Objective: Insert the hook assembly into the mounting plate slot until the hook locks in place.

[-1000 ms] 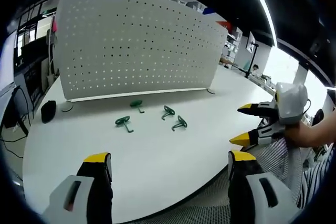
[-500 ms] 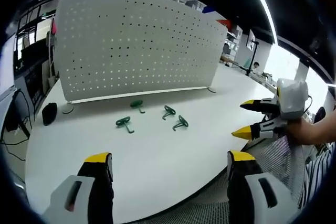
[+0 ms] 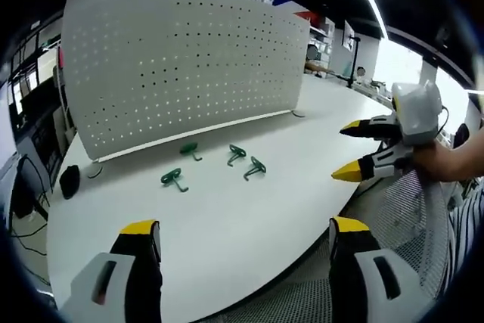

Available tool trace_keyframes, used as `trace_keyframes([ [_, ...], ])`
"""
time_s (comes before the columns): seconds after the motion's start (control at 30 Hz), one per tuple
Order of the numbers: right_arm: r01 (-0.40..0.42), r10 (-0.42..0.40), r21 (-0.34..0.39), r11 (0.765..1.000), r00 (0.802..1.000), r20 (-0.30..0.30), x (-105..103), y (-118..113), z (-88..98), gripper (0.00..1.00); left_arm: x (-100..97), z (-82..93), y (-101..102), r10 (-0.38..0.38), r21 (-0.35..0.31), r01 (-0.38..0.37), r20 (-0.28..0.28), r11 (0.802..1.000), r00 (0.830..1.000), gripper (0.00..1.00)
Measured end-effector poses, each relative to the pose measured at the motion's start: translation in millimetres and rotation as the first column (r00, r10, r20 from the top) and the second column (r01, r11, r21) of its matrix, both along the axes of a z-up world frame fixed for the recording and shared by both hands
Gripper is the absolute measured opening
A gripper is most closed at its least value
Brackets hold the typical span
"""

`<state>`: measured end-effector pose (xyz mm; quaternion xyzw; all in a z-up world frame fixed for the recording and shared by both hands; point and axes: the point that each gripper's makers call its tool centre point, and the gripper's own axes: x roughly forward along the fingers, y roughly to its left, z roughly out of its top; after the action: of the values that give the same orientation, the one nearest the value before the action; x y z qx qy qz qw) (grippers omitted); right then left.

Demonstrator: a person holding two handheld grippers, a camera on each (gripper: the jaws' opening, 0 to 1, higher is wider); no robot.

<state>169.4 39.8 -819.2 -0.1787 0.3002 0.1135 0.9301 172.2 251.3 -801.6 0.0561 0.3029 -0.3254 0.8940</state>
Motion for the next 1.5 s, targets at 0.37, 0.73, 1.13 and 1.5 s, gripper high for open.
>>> trace_keyframes([
  [0.37, -0.007, 0.007, -0.001, 1.0, 1.0, -0.009, -0.7, 1.5, -1.3, 0.64, -0.6, -0.6, -0.1, 0.0, -0.022, 0.0, -0.024, 1.0, 1.0, 0.95],
  [0.73, -0.019, 0.019, 0.008, 1.0, 0.999, -0.026, -2.3, 6.3, -4.0, 0.64, 6.9, -4.5, 9.0, 0.073, -0.067, -0.08, -0.098, 0.995, 0.992, 0.95],
  [1.13, -0.021, 0.021, 0.037, 0.999, 1.0, -0.014, -0.9, 8.9, -0.6, 0.61, 31.5, -21.0, 17.2, 0.063, -0.033, -0.067, -0.125, 0.997, 0.99, 0.95],
  [1.5, -0.031, 0.032, 0.054, 0.998, 0.999, -0.023, -1.3, 12.2, -1.5, 0.59, 71.2, -24.9, 28.6, 0.04, 0.002, -0.04, -0.084, 0.999, 0.996, 0.87],
])
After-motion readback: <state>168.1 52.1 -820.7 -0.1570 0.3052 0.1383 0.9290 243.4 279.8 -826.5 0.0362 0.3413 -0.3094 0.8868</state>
